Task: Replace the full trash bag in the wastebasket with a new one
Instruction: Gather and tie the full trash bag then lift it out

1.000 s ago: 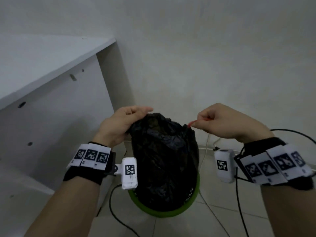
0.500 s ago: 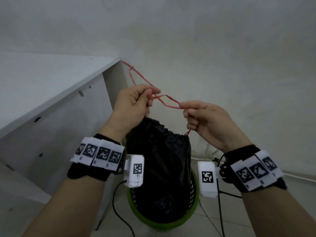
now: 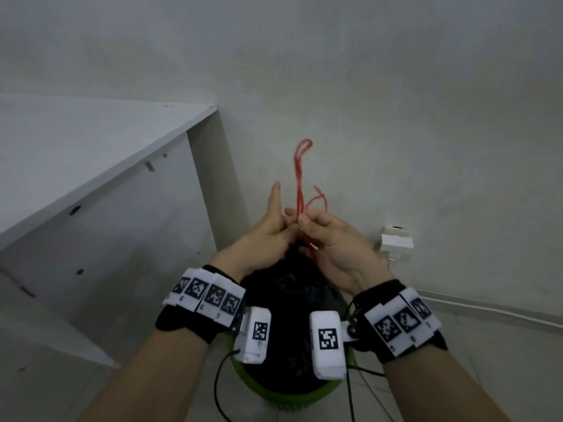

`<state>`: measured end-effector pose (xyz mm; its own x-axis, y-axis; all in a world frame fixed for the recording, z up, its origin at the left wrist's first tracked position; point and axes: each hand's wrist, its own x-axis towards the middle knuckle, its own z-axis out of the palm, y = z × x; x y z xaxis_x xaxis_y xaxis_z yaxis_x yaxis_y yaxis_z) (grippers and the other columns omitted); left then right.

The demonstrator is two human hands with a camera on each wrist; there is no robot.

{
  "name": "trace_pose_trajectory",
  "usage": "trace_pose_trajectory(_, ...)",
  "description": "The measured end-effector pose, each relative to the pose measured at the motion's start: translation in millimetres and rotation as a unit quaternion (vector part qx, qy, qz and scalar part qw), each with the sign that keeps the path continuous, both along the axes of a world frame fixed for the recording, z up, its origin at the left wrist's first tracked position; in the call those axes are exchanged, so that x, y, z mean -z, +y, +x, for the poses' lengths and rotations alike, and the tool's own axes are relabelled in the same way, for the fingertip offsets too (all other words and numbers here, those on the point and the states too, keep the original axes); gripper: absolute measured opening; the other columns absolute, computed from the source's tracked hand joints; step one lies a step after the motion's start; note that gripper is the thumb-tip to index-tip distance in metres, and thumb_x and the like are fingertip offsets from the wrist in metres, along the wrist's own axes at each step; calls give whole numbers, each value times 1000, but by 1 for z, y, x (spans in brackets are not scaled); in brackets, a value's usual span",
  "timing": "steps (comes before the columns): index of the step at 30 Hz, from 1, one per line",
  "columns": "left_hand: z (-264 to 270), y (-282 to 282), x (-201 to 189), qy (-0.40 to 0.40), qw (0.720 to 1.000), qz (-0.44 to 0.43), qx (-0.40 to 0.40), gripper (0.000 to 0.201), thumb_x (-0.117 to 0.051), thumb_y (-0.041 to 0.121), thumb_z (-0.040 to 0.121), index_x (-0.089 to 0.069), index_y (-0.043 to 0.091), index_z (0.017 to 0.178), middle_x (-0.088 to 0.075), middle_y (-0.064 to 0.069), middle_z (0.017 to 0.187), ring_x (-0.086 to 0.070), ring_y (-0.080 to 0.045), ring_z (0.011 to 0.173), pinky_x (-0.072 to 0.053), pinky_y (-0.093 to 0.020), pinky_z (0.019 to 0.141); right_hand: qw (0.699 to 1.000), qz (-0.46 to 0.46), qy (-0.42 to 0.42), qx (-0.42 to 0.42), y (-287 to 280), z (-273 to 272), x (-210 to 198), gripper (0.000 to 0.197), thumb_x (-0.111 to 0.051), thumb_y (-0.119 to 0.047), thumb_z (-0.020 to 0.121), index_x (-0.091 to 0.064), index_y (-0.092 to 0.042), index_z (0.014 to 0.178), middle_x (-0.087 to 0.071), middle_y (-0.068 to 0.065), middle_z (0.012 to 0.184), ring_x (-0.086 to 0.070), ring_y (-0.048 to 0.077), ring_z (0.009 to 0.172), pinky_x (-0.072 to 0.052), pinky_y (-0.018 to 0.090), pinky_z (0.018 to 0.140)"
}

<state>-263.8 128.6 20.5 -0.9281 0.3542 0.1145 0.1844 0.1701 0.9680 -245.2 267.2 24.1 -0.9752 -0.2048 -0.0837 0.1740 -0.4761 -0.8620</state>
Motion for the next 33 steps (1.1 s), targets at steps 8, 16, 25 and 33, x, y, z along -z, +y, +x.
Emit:
trace_pose_trajectory(8,9,-15,-10,152,987,-47,19,54,-56,-2,91,-35,8,139,-56,0,72,-57,-12,67,-48,-21,71,941,286,61,170,24,-25,-16,14,-73,-6,84,-74,-13,71,-68,0,55,-55,4,59,-43,23,66)
trace_pose_trajectory(16,10,-12,-40,140,988,26,52,21,-46,-8,95,-62,6,90,-67,0,73,-64,-8,67,-50,-18,69,962,103,88,-236,43,-6,-32,12,-68,-17,80,-76,-8,82,-63,5,65,-54,19,68,-45,27,70)
trace_pose_trajectory(25,0,-15,-29,335,922,-116,-154,34,-61,36,92,-67,8,74,-65,-6,80,-63,-17,75,-49,-28,71,994,87,39,-54,28,-6,-38,17,-53,-4,97,-68,1,90,-67,11,67,-57,19,59,-48,29,62)
trace_pose_trajectory(33,23,-59,-35,195,974,-105,-48,57,-51,42,99,-53,0,61,-44,-15,47,-41,-17,38,-34,-25,40,987,78,29,138,65,-29,-15,19,-52,5,96,-69,-3,94,-73,5,67,-70,15,62,-59,25,63)
